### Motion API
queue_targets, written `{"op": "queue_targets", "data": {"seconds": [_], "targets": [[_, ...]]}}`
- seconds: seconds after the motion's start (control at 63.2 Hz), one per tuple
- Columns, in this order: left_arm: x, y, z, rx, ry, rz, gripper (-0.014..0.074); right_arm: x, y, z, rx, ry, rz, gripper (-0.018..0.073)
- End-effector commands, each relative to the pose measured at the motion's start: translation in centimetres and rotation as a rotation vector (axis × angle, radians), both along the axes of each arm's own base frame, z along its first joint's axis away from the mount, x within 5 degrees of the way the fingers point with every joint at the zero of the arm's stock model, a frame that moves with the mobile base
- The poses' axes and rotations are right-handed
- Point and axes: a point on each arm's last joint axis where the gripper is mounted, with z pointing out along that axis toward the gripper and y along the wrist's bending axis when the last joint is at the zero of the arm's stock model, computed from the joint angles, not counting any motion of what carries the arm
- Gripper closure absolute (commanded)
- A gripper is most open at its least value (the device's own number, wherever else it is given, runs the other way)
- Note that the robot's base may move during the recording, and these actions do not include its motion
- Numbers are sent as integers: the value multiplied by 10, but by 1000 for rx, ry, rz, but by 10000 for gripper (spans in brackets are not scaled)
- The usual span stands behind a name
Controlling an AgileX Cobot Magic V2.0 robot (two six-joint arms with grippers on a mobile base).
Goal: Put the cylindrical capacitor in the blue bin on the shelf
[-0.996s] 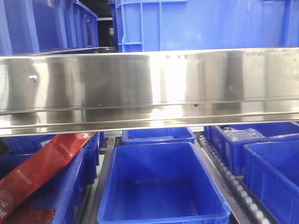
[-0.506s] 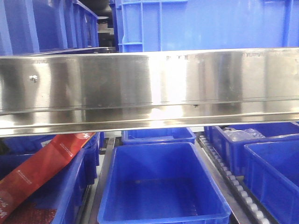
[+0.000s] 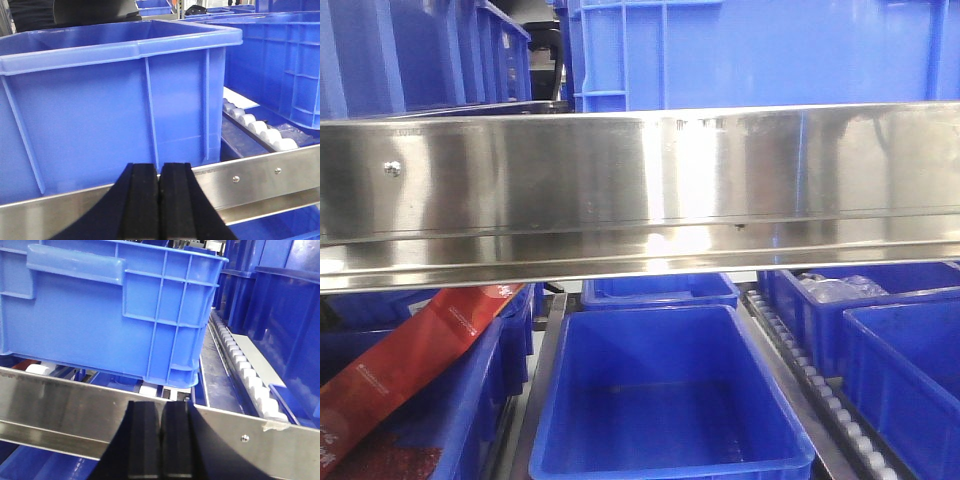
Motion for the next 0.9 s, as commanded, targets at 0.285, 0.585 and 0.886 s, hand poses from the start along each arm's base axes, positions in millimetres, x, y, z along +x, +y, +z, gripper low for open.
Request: {"op": "queue_targets", "data": {"seconds": [0.285,0.585,0.886], "targets": [[0,-1,1,-13,-21,-6,708,0,-1,3,12,-37,-11,713],[-1,-2,1,-29,-17,-17,708,0,-1,3,12,-37,-11,713],[13,-18,-21,-59,-42,46,708,0,-1,3,12,-37,-11,713]]}}
